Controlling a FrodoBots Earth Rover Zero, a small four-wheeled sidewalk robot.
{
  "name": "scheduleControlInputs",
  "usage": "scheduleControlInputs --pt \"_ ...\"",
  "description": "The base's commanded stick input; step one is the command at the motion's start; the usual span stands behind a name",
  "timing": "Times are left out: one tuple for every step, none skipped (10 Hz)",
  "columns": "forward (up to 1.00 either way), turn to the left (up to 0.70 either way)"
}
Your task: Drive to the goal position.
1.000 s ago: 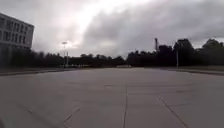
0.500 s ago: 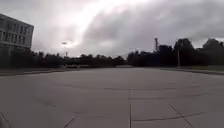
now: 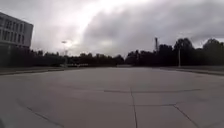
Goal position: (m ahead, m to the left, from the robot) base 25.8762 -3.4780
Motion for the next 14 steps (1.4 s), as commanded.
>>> scheduleControlInputs --pt "0.70 0.00" --pt "0.70 0.00" --pt "0.70 0.00" --pt "0.70 0.00" --pt "0.70 0.00" --pt "0.70 0.00" --pt "0.70 0.00" --pt "0.70 0.00" --pt "0.70 0.00" --pt "0.70 0.00" --pt "0.70 0.00" --pt "0.70 0.00" --pt "0.70 0.00" --pt "0.70 0.00"
